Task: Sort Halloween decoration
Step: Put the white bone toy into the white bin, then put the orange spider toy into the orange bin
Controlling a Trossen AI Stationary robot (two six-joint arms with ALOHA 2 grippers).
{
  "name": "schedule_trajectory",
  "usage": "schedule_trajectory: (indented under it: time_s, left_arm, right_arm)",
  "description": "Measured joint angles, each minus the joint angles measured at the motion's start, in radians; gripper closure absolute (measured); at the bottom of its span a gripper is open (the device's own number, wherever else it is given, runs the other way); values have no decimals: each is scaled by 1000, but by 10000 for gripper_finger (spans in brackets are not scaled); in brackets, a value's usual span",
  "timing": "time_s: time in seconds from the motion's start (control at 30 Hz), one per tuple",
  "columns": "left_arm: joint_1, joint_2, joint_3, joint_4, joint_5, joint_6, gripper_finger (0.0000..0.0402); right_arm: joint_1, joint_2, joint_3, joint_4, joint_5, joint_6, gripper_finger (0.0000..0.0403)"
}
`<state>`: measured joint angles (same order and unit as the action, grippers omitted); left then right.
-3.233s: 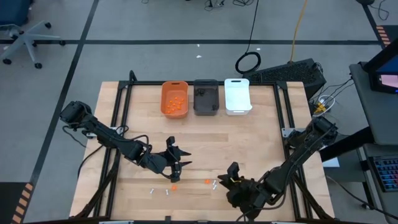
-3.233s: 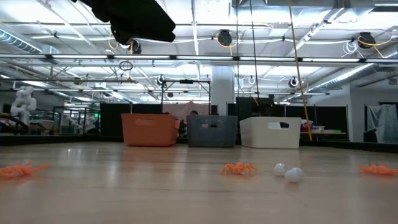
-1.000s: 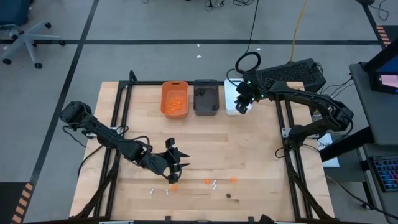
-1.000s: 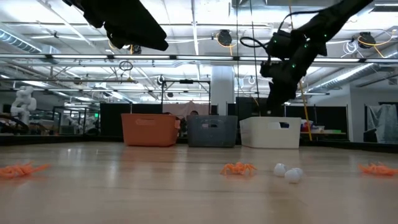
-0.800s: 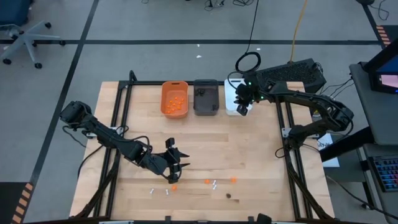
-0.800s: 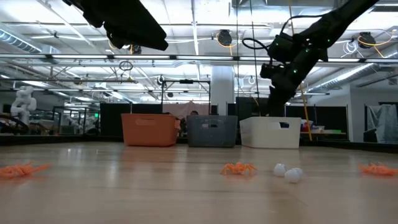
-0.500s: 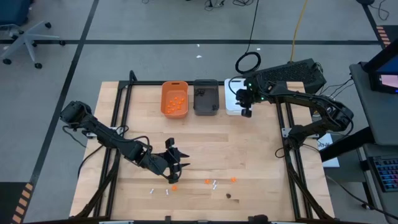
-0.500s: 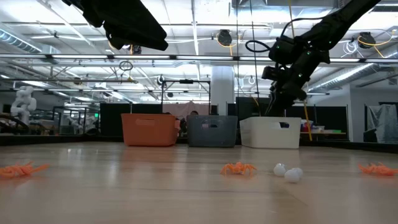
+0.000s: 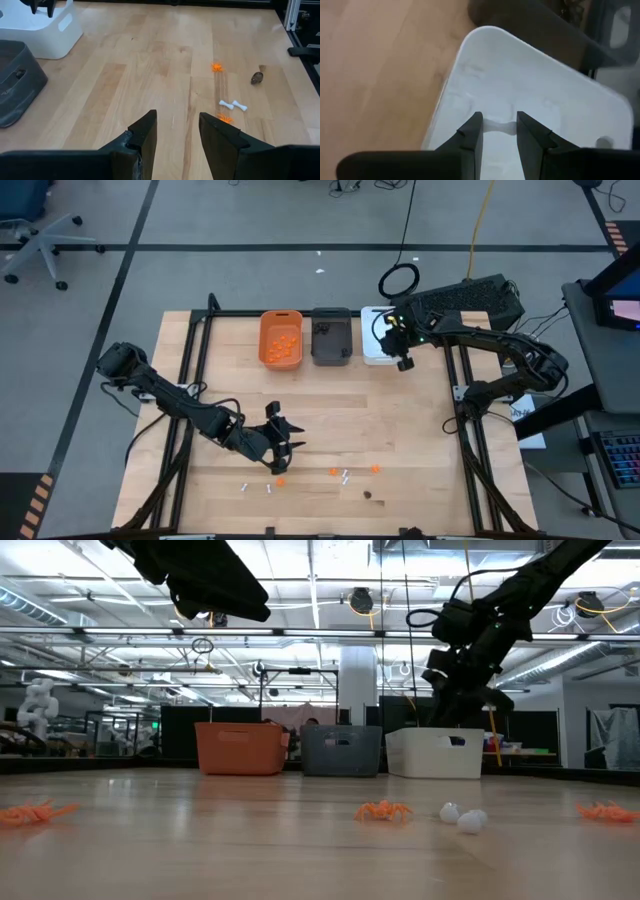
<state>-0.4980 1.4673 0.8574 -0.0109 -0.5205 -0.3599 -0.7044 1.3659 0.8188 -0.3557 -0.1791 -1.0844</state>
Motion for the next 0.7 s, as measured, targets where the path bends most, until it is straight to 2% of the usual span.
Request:
schedule_trajectory:
  time_s: [0.1, 0.2, 0.4, 0.5, 0.6, 0.7]
  left_arm:
    - [0, 0, 0, -1, 0, 3, 256]
    - [0, 0, 0, -1, -13, 6, 256]
    - [0, 0, 0, -1, -29, -1, 256]
    - [-2, 0, 0, -5, -30, -21, 256]
    - [-7, 0, 0, -33, -32, -51, 256]
    - [-24, 0, 0, -92, -34, -104, 256]
  right_arm:
    - [0, 7, 0, 0, 25, 143, 330]
    - [0, 13, 0, -1, 19, 184, 306]
    - [0, 1, 7, 57, 50, 339, 192]
    - [0, -33, 32, 66, 52, 540, 150]
    - [0, -96, 50, 31, 40, 712, 138]
    - [25, -180, 52, 17, -86, 818, 145]
